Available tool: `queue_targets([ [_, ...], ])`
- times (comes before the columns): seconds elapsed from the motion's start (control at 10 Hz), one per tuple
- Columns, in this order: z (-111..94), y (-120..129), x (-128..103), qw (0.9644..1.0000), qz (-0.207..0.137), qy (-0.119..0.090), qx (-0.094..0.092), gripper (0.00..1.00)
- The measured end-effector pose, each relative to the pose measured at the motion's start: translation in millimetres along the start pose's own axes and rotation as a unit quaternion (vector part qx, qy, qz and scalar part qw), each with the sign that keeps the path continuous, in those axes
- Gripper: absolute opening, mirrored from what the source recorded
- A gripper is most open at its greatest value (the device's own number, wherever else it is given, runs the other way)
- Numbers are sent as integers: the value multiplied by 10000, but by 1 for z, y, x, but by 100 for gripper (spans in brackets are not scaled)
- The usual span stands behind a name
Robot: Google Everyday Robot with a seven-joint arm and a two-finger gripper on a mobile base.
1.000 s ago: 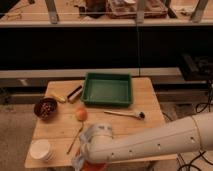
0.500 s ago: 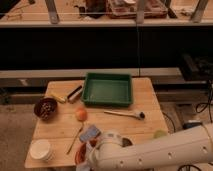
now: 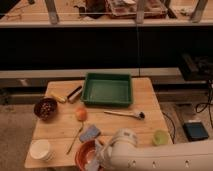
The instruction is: Wipe red bowl with towel
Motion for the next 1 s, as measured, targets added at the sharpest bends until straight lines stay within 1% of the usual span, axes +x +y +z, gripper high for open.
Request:
queue_targets([
  [0.1,-1,-10,8,10000,-15,9,34,0],
  [0.3,0,-26,10,9999,-98,-37,94,0],
  [0.5,6,-46,-1,9994,-297,-118,99,0],
  [0.7,10,-57,-10,9988,-457,-161,111,0],
  [0.8,12,-64,-22,9978,-605,-222,125,0],
  [1.0,12,-65,-35,9962,-801,-299,137,0],
])
